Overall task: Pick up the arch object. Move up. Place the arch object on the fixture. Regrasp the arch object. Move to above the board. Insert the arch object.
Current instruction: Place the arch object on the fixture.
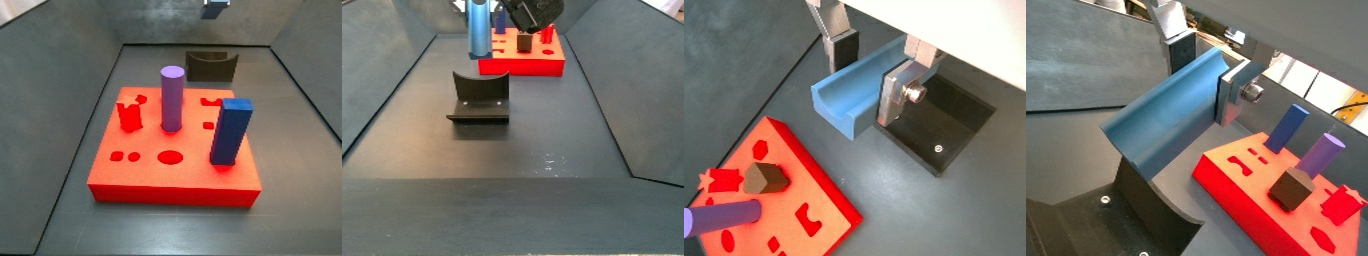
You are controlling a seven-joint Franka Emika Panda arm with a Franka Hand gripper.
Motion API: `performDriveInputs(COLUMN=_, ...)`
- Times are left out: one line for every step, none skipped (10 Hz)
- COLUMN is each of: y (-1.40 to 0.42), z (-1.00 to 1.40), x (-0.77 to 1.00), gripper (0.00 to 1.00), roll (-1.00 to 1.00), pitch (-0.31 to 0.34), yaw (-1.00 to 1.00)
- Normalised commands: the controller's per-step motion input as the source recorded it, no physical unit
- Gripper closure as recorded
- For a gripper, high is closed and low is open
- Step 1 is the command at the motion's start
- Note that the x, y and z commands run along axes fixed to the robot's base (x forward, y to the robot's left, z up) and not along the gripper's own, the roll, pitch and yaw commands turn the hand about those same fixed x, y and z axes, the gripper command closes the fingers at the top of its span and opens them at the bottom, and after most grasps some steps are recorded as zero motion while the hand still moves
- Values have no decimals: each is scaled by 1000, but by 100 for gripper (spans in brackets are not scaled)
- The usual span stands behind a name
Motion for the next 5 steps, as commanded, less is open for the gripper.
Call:
performDriveInputs(y=133, z=-1000, x=127, gripper=100, roll=-1000, pitch=83, yaw=-154)
performDriveInputs(y=140, z=-1000, x=143, gripper=100, roll=-1000, pitch=99, yaw=-171)
performDriveInputs(y=135, z=-1000, x=155, gripper=100, roll=-894, pitch=105, yaw=-166)
performDriveInputs(y=138, z=-1000, x=164, gripper=100, roll=-677, pitch=79, yaw=-158)
performDriveInputs(y=141, z=-1000, x=166, gripper=100, roll=-568, pitch=63, yaw=-157)
